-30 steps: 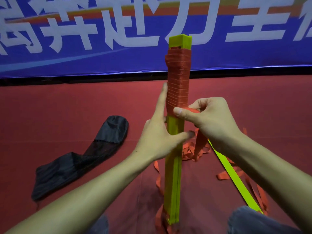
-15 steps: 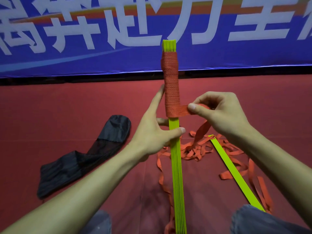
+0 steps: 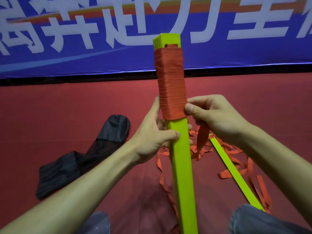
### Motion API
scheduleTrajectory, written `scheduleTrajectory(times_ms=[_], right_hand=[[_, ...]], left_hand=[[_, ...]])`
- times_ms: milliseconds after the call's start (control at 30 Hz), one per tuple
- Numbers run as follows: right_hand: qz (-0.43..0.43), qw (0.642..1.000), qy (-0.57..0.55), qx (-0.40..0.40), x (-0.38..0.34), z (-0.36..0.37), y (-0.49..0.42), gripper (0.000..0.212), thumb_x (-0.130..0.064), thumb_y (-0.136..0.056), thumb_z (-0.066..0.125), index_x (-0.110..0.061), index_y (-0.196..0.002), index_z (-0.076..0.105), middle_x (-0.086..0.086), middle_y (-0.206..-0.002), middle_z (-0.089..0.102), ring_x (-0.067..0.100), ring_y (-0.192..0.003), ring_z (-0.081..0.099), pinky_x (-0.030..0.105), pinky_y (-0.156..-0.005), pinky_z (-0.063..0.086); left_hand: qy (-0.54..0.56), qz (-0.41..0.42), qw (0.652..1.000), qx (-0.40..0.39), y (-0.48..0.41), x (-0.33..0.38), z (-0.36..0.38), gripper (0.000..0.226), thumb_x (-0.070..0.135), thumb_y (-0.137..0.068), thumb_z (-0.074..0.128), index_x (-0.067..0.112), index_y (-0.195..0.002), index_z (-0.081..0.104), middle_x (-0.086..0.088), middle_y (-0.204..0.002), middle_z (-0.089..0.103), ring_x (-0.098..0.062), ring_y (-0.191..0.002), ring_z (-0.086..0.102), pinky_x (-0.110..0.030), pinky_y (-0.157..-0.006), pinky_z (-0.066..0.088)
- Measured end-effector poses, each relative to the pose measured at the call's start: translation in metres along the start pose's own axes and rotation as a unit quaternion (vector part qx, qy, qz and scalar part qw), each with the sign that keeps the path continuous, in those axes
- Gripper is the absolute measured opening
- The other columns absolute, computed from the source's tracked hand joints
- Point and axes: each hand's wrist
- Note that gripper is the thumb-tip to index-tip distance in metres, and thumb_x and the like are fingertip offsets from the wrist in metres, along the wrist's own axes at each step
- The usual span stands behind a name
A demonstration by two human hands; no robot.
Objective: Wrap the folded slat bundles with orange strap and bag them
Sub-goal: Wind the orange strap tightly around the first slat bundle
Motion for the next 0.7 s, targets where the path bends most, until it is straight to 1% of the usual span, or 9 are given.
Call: scheduleTrajectory(times_ms=[67,133,200,267,367,467,533,600,700], right_hand=[[0.008,0.998,-0.042,-0.050,0.002,0.002,0.001,0.023,-0.034,-0.082,0.060,-0.016,-0.089,0.073,-0.003,-0.063,0.056,0.014,-0.059,0.034,0.022,-0.053,0.032],[0.012,0.996,-0.078,-0.041,0.001,0.006,0.002,0.021,-0.030,-0.082,0.060,-0.013,-0.082,0.071,-0.001,-0.059,0.052,0.015,-0.056,0.034,0.021,-0.052,0.031],[0.027,0.991,-0.130,-0.002,-0.001,0.012,0.003,0.019,-0.027,-0.077,0.062,-0.008,-0.075,0.066,-0.003,-0.054,0.053,0.009,-0.049,0.039,0.015,-0.049,0.034],[0.028,0.990,-0.131,0.044,-0.004,0.015,0.004,0.021,-0.030,-0.071,0.066,-0.009,-0.071,0.064,-0.005,-0.054,0.055,0.004,-0.046,0.043,0.016,-0.048,0.035],[0.025,0.987,-0.089,0.134,-0.007,0.016,0.004,0.026,-0.035,-0.065,0.075,-0.012,-0.066,0.063,-0.010,-0.048,0.052,0.004,-0.044,0.041,0.018,-0.045,0.035],[0.011,0.978,-0.039,0.203,-0.007,0.024,0.004,0.028,-0.022,-0.069,0.084,-0.007,-0.068,0.061,-0.013,-0.044,0.055,-0.003,-0.041,0.047,0.014,-0.044,0.038],[0.001,0.974,-0.019,0.226,-0.008,0.032,0.005,0.032,-0.020,-0.068,0.087,0.000,-0.071,0.061,-0.009,-0.047,0.060,-0.003,-0.043,0.054,0.016,-0.044,0.041],[-0.001,0.972,-0.012,0.235,-0.008,0.036,0.006,0.037,-0.021,-0.067,0.087,0.004,-0.073,0.060,-0.002,-0.053,0.065,0.000,-0.045,0.057,0.019,-0.043,0.044],[-0.012,0.971,0.032,0.235,-0.007,0.034,0.004,0.036,-0.026,-0.068,0.087,-0.001,-0.072,0.062,0.010,-0.063,0.065,0.008,-0.051,0.055,0.027,-0.048,0.047]], left_hand=[[0.004,-0.004,0.999,-0.033,0.001,0.001,-0.003,0.083,-0.013,-0.074,0.055,0.058,-0.117,0.052,-0.010,-0.099,0.074,-0.033,-0.083,0.074,-0.042,-0.059,0.062],[0.002,-0.009,0.999,-0.035,0.000,0.002,-0.004,0.085,-0.012,-0.075,0.054,0.063,-0.116,0.051,-0.012,-0.104,0.072,-0.039,-0.081,0.074,-0.036,-0.055,0.059],[0.000,0.000,1.000,-0.009,-0.001,0.000,-0.002,0.097,-0.012,-0.074,0.054,0.061,-0.136,0.032,-0.014,-0.106,0.070,-0.041,-0.078,0.072,-0.030,-0.050,0.053],[0.011,0.021,0.999,0.030,-0.001,0.000,0.003,0.110,-0.012,-0.075,0.056,0.058,-0.147,0.012,-0.019,-0.110,0.067,-0.035,-0.078,0.070,-0.025,-0.050,0.052],[-0.072,0.076,0.991,0.087,0.001,-0.002,0.010,0.118,-0.009,-0.076,0.071,0.059,-0.146,0.005,-0.013,-0.124,0.066,-0.030,-0.101,0.071,-0.035,-0.078,0.060],[-0.167,0.079,0.976,0.119,-0.001,-0.008,0.020,0.125,0.002,-0.073,0.084,0.060,-0.147,0.002,-0.001,-0.120,0.068,-0.025,-0.100,0.072,-0.045,-0.091,0.058],[-0.242,0.078,0.954,0.161,-0.004,-0.013,0.022,0.127,0.012,-0.070,0.088,0.062,-0.148,0.001,0.004,-0.106,0.072,-0.015,-0.092,0.072,-0.044,-0.089,0.058],[-0.286,0.074,0.935,0.195,-0.005,-0.013,0.020,0.123,0.015,-0.072,0.087,0.064,-0.147,0.003,0.007,-0.097,0.072,-0.008,-0.080,0.072,-0.040,-0.082,0.060],[-0.292,0.066,0.933,0.197,-0.005,-0.009,0.013,0.119,0.011,-0.072,0.085,0.070,-0.143,0.009,0.003,-0.094,0.075,-0.018,-0.071,0.074,-0.042,-0.075,0.062]])
Point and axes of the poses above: each hand's wrist, its own y-axis away from the middle knuckle, its own z-axis out of the palm, x = y × z
